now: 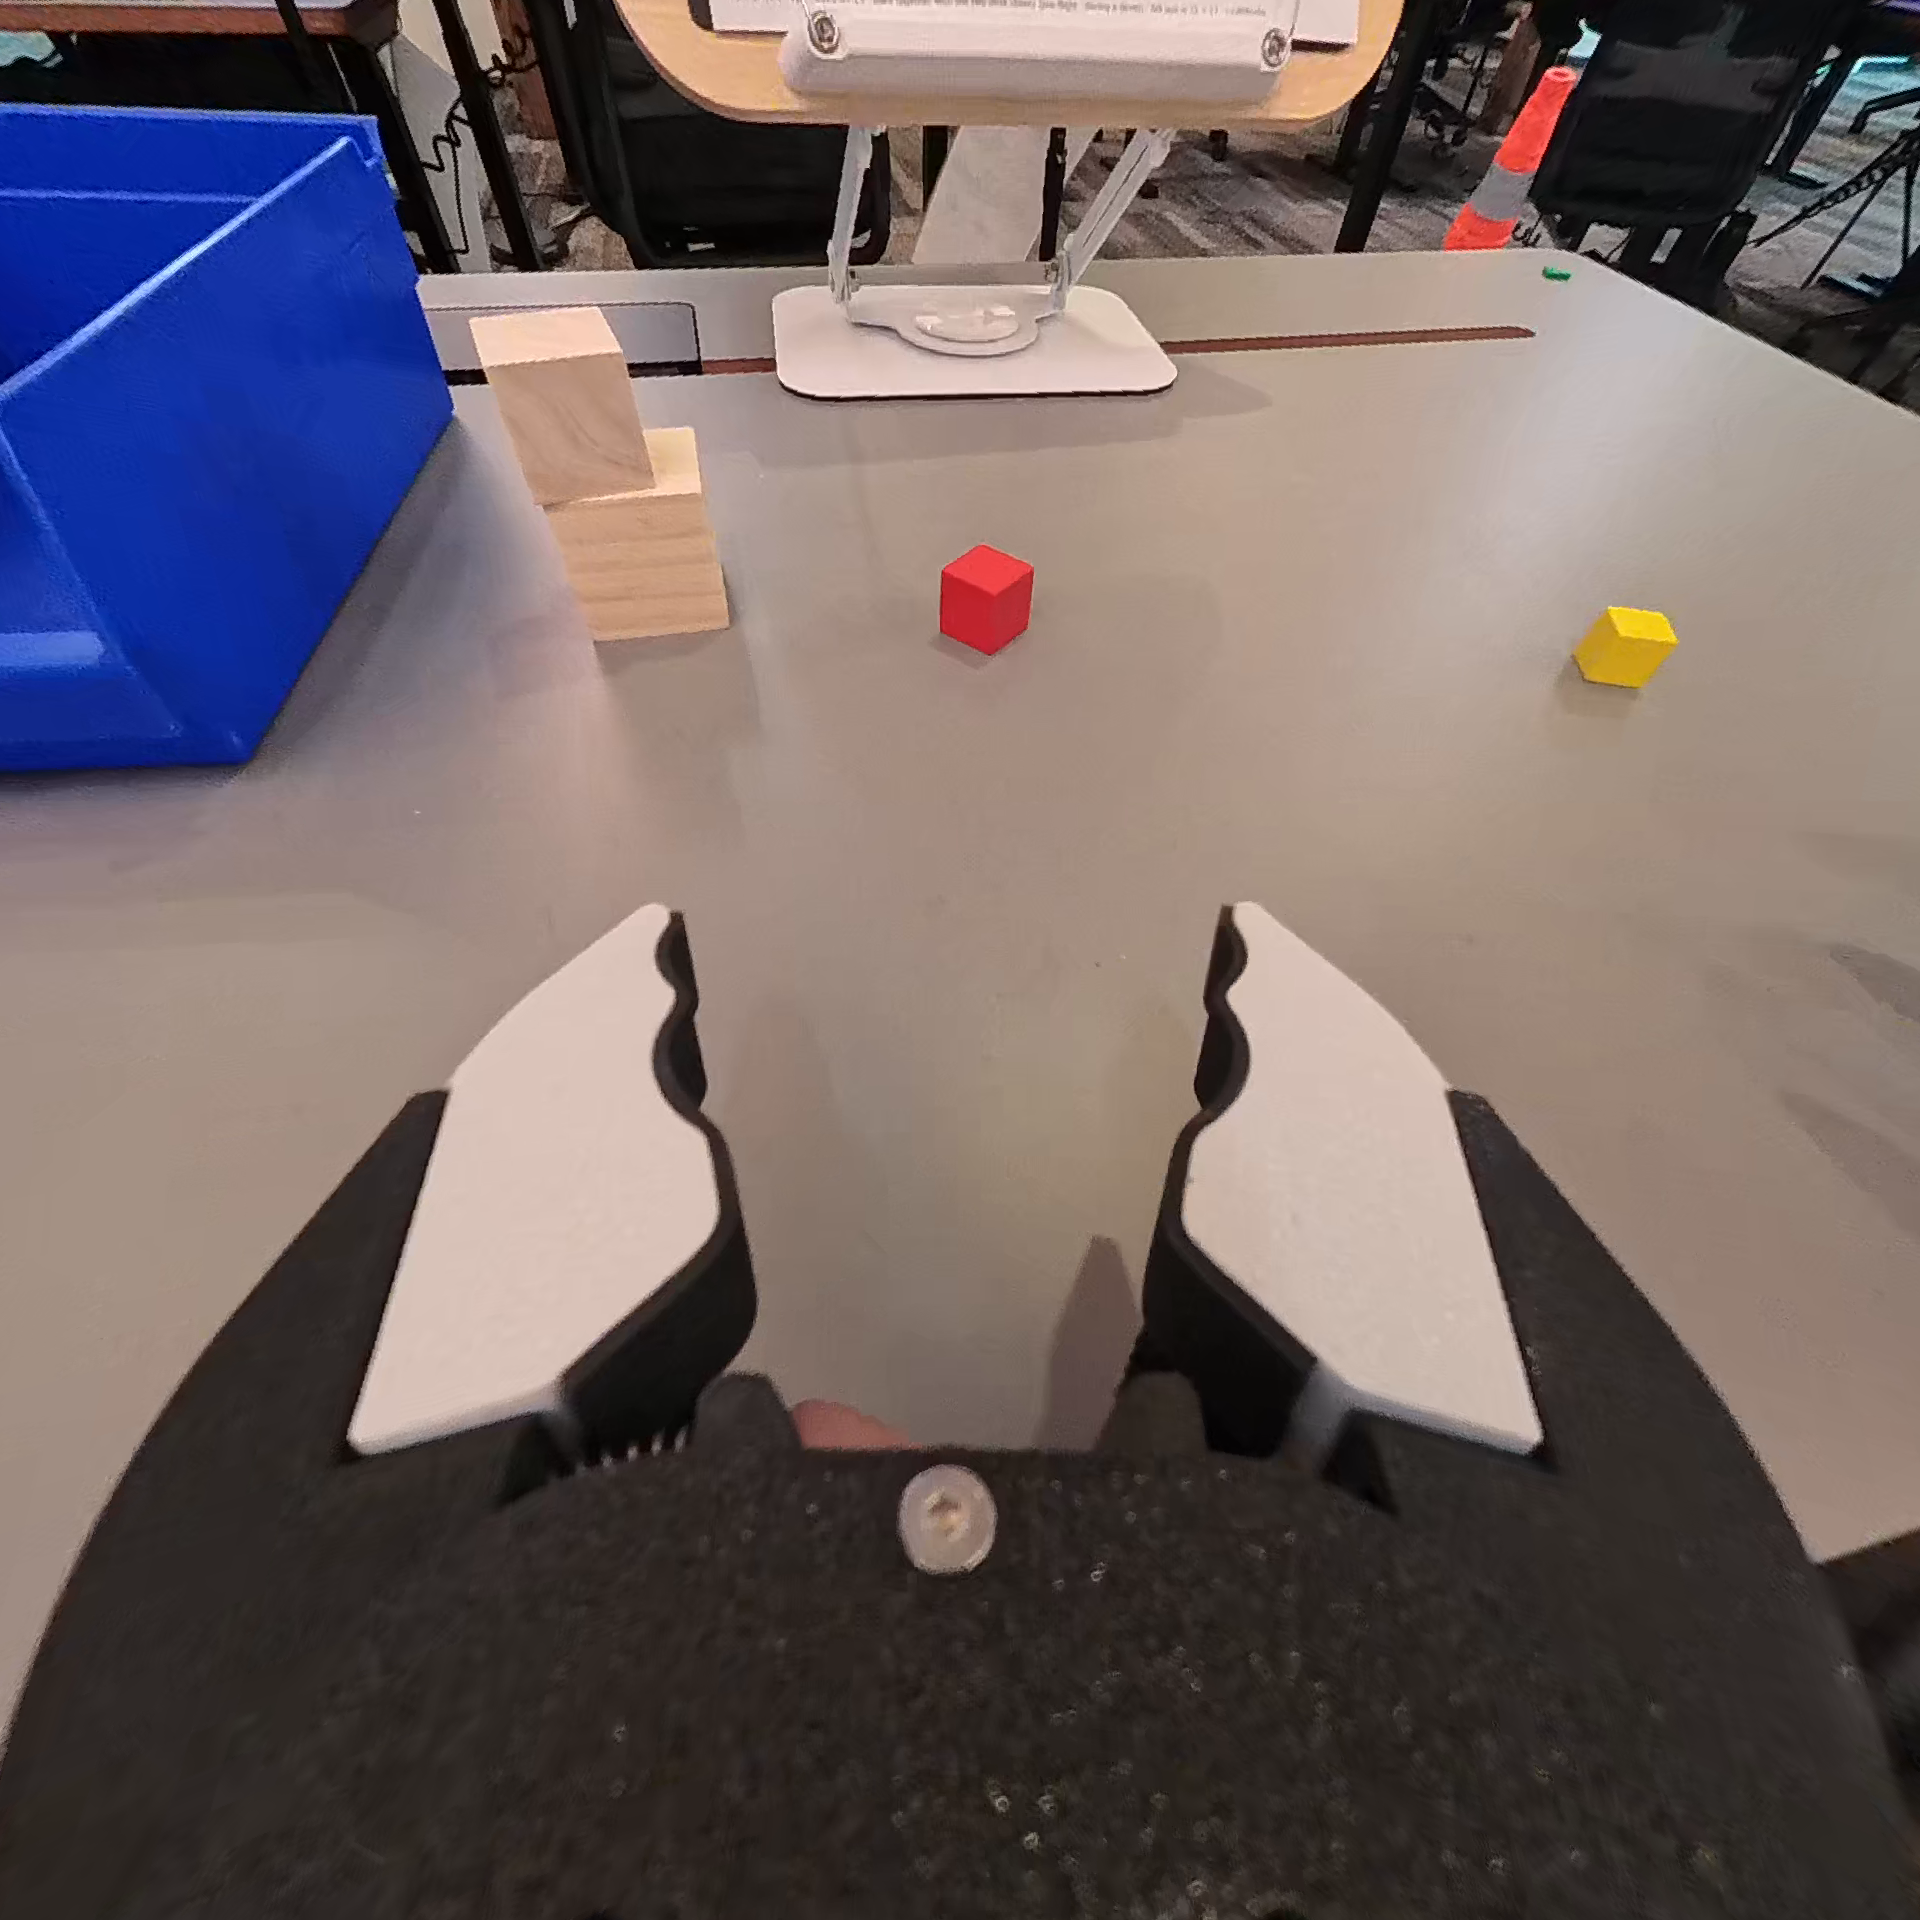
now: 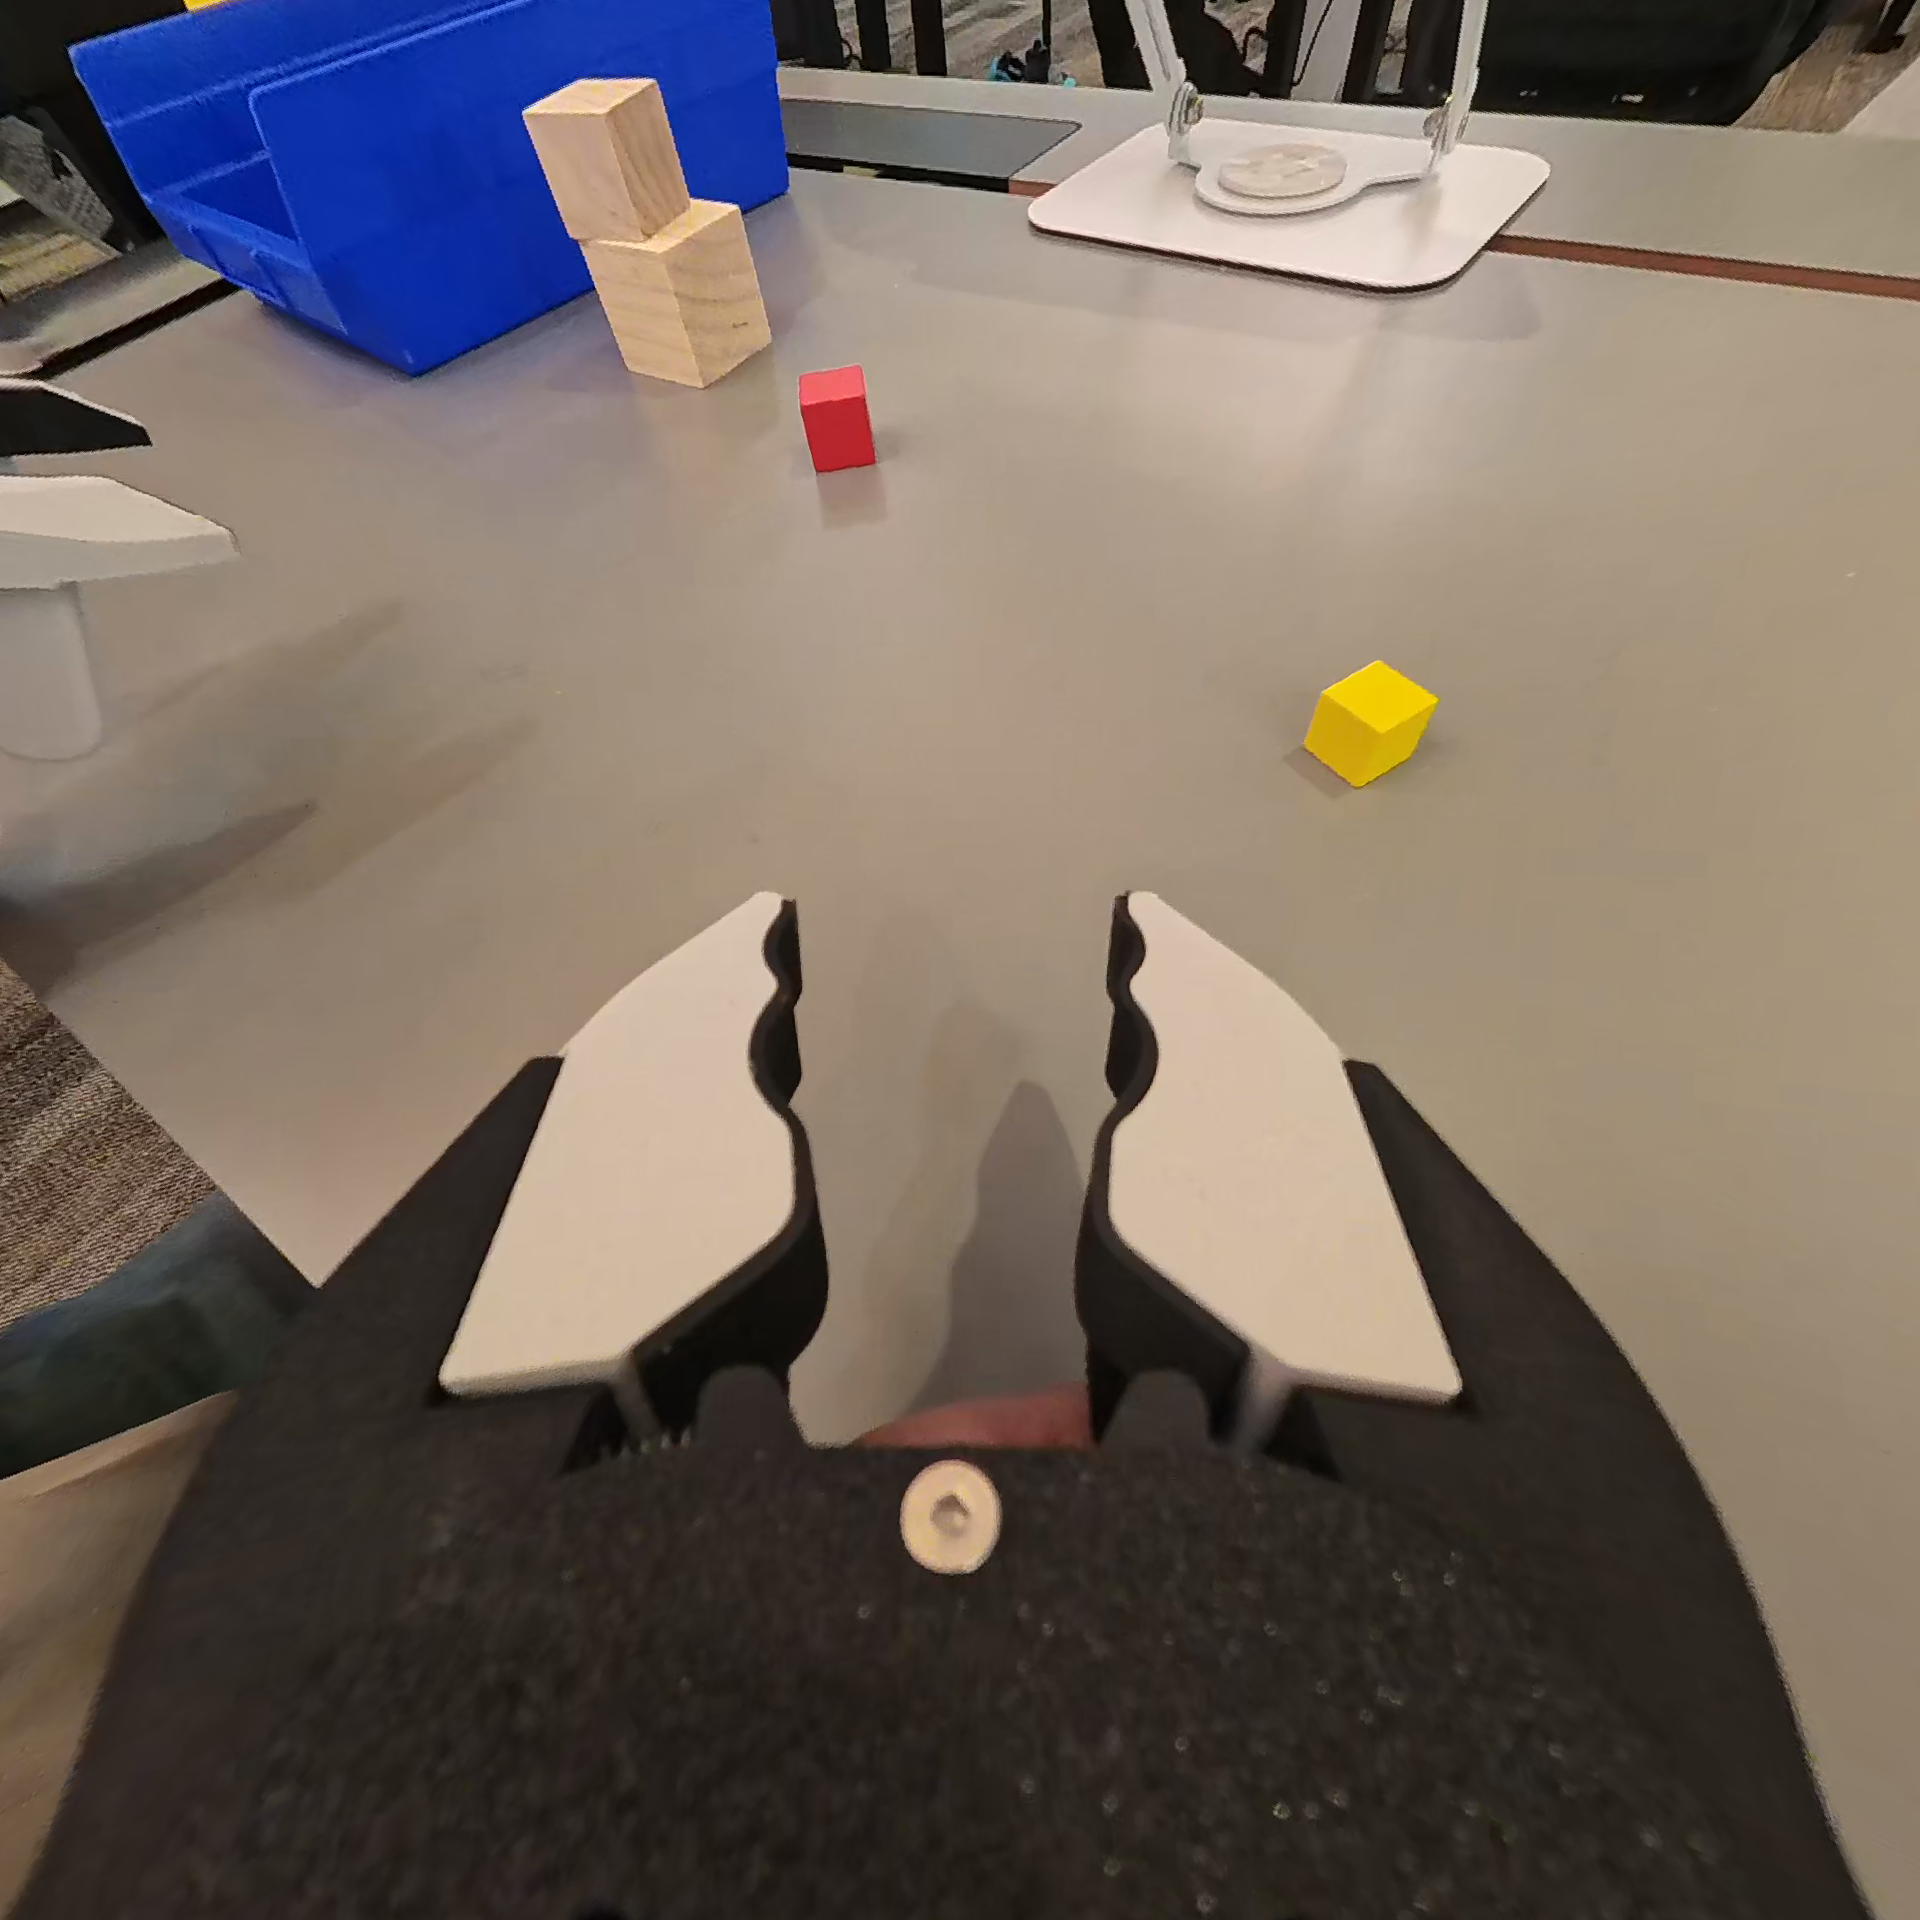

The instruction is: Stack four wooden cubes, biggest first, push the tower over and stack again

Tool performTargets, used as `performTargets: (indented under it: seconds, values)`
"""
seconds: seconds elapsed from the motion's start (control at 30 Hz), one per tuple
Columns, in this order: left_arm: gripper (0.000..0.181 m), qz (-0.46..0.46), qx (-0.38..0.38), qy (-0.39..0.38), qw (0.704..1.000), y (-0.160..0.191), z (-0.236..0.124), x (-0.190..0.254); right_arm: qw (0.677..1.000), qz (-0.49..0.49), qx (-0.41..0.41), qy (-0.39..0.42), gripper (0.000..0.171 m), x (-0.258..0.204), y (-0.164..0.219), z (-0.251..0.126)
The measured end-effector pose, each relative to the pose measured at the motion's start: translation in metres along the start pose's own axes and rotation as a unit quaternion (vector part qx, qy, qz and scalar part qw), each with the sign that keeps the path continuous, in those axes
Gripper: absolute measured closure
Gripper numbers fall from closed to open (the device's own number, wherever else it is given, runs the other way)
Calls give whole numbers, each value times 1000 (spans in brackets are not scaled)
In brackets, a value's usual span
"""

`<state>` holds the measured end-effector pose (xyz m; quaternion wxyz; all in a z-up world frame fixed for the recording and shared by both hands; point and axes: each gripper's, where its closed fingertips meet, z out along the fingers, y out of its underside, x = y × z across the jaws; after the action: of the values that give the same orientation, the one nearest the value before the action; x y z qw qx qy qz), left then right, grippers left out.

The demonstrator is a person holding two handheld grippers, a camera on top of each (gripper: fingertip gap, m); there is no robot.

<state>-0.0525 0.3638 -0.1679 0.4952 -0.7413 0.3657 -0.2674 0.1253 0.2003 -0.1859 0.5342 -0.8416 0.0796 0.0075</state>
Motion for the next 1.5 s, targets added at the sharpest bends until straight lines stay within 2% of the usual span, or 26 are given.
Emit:
performTargets:
  seconds: [0.2, 0.33, 0.57, 0.67, 0.77, 0.8, 0.9, 1.03, 1.23, 1.43, 1.47, 1.5]
  values:
    - [89, -11, -8, -16, 1000, 2, 7, -9, 1000, -1, 1, -5, 116, -1, 1, -1]
    - [88, -11, -1, -58, 998, -18, 27, -34, 1000, 1, -1, -8, 116, -1, 1, -1]
    - [87, -44, -17, -116, 992, -68, 120, -92, 1000, -3, -3, -18, 118, -5, 3, -2]
    - [90, -63, -48, -131, 988, -73, 158, -115, 1000, -7, -6, -20, 119, -6, 3, -2]
    - [95, -64, -74, -140, 985, -71, 183, -129, 1000, -11, -8, -20, 119, -8, 4, -2]
    - [103, -63, -81, -142, 985, -69, 187, -132, 1000, -12, -8, -21, 119, -8, 4, -2]
    - [135, -59, -83, -121, 987, -68, 195, -131, 1000, -11, -9, -23, 119, -8, 4, -1]
    - [136, -32, -69, -79, 994, -74, 196, -120, 1000, -7, -10, -28, 120, -9, 5, -1]
    - [136, -30, -69, -42, 996, -71, 197, -115, 999, -8, -11, -30, 121, -9, 5, -1]
    - [135, -26, -73, -37, 996, -69, 200, -114, 999, -11, -14, -32, 121, -10, 6, 0]
    - [124, -27, -75, -41, 996, -67, 200, -115, 999, -11, -15, -33, 121, -10, 6, 0]
    - [103, -30, -78, -50, 995, -65, 200, -116, 999, -10, -15, -33, 121, -11, 6, 0]
